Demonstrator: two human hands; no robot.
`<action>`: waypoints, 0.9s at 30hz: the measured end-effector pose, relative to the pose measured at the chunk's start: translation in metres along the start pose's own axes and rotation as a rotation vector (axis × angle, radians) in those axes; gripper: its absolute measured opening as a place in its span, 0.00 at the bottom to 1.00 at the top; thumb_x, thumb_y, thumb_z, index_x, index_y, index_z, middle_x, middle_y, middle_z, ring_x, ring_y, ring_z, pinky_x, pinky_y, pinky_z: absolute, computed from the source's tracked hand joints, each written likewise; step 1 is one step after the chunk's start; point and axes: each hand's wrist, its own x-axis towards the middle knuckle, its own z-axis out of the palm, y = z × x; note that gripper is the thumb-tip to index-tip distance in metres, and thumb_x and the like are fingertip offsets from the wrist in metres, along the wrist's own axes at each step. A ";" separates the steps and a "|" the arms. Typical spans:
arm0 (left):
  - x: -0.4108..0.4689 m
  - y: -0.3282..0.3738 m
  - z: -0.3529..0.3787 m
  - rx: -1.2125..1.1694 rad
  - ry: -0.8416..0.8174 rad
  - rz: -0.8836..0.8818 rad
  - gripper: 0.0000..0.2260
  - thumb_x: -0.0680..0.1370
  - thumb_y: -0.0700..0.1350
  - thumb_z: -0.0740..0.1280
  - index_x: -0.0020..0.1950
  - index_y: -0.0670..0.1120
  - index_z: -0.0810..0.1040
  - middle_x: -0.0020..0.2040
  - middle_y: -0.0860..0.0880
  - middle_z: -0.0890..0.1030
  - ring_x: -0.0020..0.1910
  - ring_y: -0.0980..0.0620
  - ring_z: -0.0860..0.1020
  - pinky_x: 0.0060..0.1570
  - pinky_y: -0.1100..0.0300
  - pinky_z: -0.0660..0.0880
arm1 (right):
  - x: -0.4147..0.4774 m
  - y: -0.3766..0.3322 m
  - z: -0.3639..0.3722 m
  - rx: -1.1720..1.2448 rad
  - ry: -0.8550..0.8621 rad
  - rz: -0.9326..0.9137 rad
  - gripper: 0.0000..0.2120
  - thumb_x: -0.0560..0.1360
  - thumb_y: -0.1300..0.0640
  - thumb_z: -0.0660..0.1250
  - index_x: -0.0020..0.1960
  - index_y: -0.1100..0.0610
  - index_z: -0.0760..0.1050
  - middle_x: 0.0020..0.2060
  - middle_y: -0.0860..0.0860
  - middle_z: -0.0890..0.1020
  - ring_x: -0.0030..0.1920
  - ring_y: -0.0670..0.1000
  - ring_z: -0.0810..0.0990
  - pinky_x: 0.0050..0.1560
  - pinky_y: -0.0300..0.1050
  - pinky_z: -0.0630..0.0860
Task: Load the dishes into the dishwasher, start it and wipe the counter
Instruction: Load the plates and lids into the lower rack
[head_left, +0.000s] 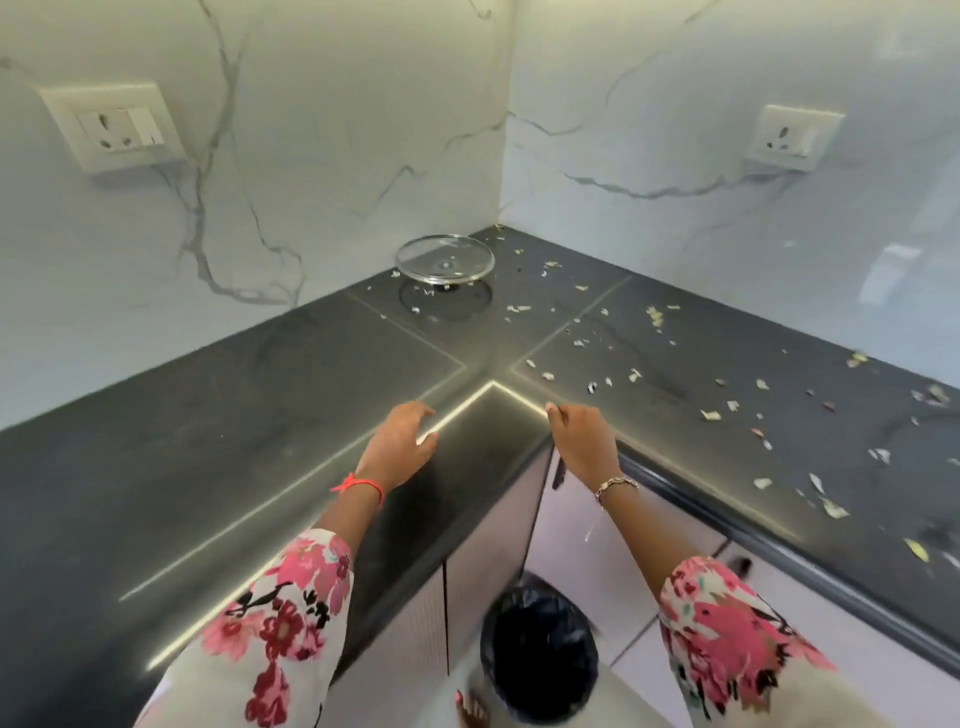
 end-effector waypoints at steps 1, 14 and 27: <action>0.022 -0.008 -0.002 -0.002 -0.001 -0.020 0.16 0.76 0.40 0.65 0.62 0.38 0.73 0.62 0.42 0.74 0.66 0.44 0.69 0.67 0.59 0.60 | 0.024 -0.004 0.005 0.014 0.001 0.002 0.21 0.80 0.53 0.56 0.29 0.58 0.64 0.27 0.54 0.71 0.31 0.55 0.69 0.36 0.44 0.62; 0.257 -0.111 -0.003 0.052 -0.047 -0.248 0.21 0.77 0.45 0.64 0.68 0.41 0.67 0.70 0.44 0.67 0.71 0.46 0.62 0.71 0.52 0.55 | 0.304 -0.044 0.089 0.568 -0.151 0.272 0.17 0.79 0.53 0.59 0.38 0.64 0.71 0.29 0.59 0.76 0.21 0.53 0.75 0.18 0.43 0.73; 0.268 -0.129 0.039 0.314 0.005 -0.359 0.37 0.69 0.64 0.33 0.75 0.54 0.53 0.77 0.55 0.49 0.76 0.53 0.44 0.72 0.42 0.41 | 0.430 -0.083 0.152 1.143 -0.277 0.724 0.12 0.74 0.57 0.69 0.46 0.65 0.69 0.42 0.65 0.78 0.36 0.61 0.80 0.40 0.61 0.80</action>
